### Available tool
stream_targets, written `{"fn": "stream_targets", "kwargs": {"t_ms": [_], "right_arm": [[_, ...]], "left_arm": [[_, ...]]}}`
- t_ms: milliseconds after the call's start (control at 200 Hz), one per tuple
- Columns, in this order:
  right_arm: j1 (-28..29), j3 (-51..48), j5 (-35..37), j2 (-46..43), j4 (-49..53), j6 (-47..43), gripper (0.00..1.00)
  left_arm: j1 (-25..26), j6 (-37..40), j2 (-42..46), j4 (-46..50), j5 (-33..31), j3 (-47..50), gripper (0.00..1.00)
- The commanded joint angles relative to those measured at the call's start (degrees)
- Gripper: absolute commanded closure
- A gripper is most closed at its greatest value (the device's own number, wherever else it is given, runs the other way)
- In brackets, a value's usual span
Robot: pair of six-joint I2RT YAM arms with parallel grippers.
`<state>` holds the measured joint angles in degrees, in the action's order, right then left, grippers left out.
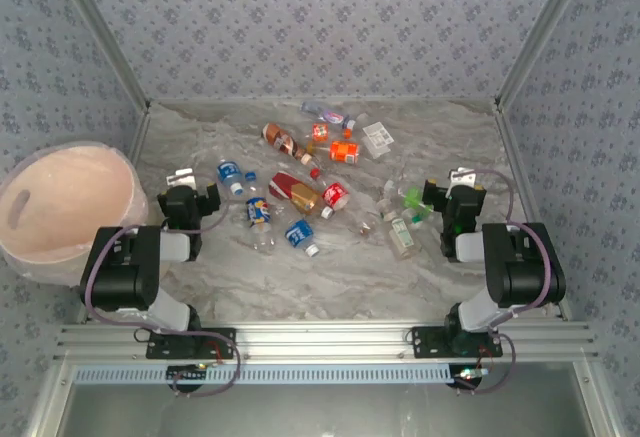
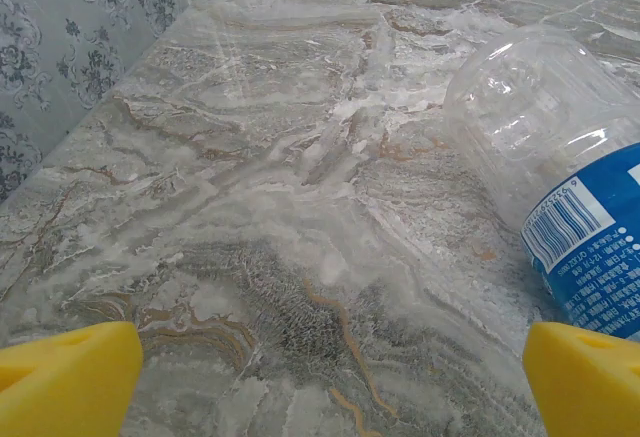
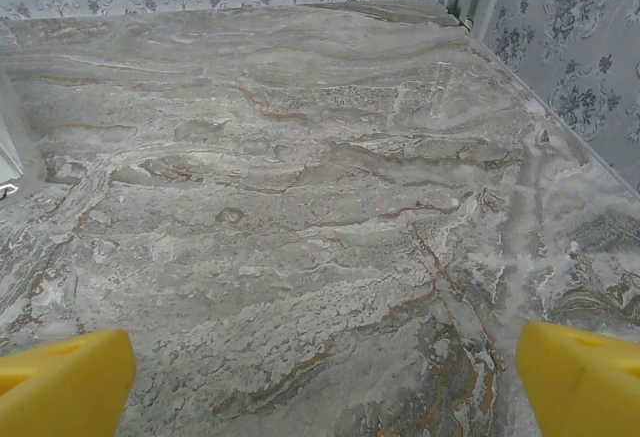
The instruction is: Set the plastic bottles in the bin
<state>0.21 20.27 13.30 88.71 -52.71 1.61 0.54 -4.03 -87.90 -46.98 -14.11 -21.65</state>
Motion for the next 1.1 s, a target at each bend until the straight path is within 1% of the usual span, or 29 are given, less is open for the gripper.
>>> {"fn": "stream_targets", "kwargs": {"t_ms": [0,100,390,680,994,1099], "right_arm": [[0.3,-0.3,-1.1,-0.2,-1.0,-1.6,0.0],[0.2,0.0,-4.0,-0.1,0.3,-1.7,0.0],[0.0,0.1,-4.5,-0.1,0.5,-1.6,0.0],[-1.1,0.4,-6.8,-0.2,1.2,-1.0,0.0],[-1.0,0.1,-6.9,-0.4,0.6,-0.9,0.0],[-0.8,-0.1,-6.3,-2.8,1.7,-1.5,0.0]], "left_arm": [[0.3,0.8,0.1,-1.9,1.0,-0.9,0.02],[0.3,0.8,0.1,-1.9,0.9,-0.9,0.02],[0.3,0.7,0.1,-1.9,0.9,-0.8,0.02],[0.3,0.8,0.0,-1.9,0.9,-0.9,0.02],[0.4,1.0,0.1,-2.1,1.2,-0.7,0.02],[0.8,2.5,2.2,2.8,3.6,-2.5,0.02]]}}
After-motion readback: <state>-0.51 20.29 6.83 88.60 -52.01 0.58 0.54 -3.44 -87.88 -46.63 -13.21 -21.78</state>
